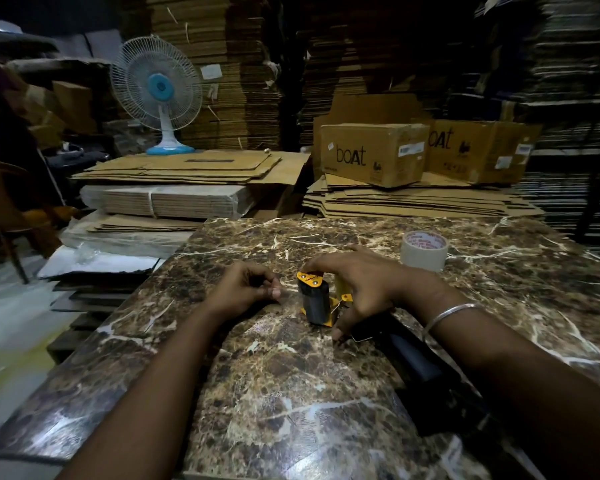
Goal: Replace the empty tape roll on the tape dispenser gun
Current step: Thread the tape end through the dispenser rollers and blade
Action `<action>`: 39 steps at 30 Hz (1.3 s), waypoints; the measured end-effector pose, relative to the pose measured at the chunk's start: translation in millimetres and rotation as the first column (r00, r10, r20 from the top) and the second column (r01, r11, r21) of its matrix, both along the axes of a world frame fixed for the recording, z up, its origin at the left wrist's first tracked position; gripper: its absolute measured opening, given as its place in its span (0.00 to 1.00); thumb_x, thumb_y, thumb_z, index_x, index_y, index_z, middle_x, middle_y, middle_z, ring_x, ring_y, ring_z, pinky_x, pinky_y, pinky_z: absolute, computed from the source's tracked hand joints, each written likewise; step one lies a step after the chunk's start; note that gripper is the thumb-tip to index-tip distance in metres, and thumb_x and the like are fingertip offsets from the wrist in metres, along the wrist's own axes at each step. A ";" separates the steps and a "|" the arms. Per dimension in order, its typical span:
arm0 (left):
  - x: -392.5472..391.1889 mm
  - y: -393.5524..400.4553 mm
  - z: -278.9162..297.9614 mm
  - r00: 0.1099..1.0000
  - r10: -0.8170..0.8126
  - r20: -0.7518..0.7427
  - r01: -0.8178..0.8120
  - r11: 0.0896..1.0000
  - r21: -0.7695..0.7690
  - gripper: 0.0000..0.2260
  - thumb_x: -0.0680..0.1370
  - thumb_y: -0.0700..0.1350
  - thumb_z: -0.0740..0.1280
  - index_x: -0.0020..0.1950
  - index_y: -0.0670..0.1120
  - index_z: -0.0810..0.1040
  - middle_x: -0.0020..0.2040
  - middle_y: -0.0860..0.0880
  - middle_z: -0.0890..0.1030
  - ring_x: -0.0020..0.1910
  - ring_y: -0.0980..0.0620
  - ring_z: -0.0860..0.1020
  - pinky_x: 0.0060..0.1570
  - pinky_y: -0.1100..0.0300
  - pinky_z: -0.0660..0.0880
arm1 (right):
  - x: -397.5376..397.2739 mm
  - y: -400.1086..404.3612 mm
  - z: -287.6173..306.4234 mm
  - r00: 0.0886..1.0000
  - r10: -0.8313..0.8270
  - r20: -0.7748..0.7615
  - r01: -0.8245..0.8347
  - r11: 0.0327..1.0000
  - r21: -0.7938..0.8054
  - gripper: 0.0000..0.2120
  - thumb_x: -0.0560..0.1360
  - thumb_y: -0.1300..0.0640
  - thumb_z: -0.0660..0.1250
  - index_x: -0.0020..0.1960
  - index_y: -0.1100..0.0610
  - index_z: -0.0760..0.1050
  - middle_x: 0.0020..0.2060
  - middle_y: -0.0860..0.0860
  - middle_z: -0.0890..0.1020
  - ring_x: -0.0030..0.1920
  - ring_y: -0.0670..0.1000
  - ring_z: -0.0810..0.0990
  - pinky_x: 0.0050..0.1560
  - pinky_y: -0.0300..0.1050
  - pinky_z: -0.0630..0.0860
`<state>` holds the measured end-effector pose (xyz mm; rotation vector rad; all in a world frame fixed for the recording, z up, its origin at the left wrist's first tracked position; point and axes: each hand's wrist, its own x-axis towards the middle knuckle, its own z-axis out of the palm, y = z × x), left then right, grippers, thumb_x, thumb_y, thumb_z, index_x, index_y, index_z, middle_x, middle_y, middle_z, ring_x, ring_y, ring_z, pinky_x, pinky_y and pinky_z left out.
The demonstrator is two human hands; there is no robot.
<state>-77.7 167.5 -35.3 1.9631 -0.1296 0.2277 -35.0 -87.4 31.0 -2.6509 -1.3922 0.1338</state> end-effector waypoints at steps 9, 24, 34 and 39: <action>5.2 -4.6 0.4 0.999 -0.022 0.023 0.022 0.999 -0.024 0.03 0.72 0.29 0.72 0.41 0.36 0.82 0.36 0.45 0.85 0.38 0.54 0.84 0.36 0.65 0.78 | -1.0 6.0 2.0 0.999 -0.011 0.045 0.010 0.999 0.038 0.51 0.56 0.27 0.74 0.75 0.41 0.64 0.74 0.41 0.70 0.74 0.47 0.67 0.77 0.60 0.49; 3.2 11.2 -1.6 1.000 -0.027 0.010 0.026 0.998 0.056 0.03 0.72 0.38 0.75 0.40 0.45 0.84 0.40 0.45 0.86 0.38 0.53 0.84 0.35 0.63 0.77 | -3.3 8.3 -6.3 0.996 -0.091 0.017 0.086 0.978 0.192 0.34 0.68 0.36 0.71 0.72 0.39 0.69 0.71 0.43 0.74 0.70 0.50 0.72 0.71 0.53 0.60; 15.9 11.0 3.5 0.984 -0.153 -0.088 0.162 0.980 0.115 0.07 0.79 0.38 0.67 0.53 0.48 0.73 0.29 0.45 0.80 0.17 0.55 0.71 0.16 0.66 0.65 | 4.6 4.1 -10.6 0.992 -0.102 -0.070 0.117 0.958 0.262 0.29 0.72 0.36 0.68 0.72 0.38 0.70 0.75 0.43 0.70 0.77 0.46 0.62 0.77 0.59 0.43; 24.9 18.6 9.1 0.931 -0.285 -0.226 0.306 0.950 0.061 0.05 0.78 0.39 0.68 0.45 0.46 0.82 0.27 0.43 0.78 0.15 0.53 0.70 0.16 0.66 0.67 | 13.7 2.1 -15.8 0.992 -0.057 -0.117 0.088 0.956 0.279 0.33 0.69 0.31 0.62 0.72 0.39 0.70 0.72 0.38 0.72 0.73 0.42 0.67 0.77 0.62 0.42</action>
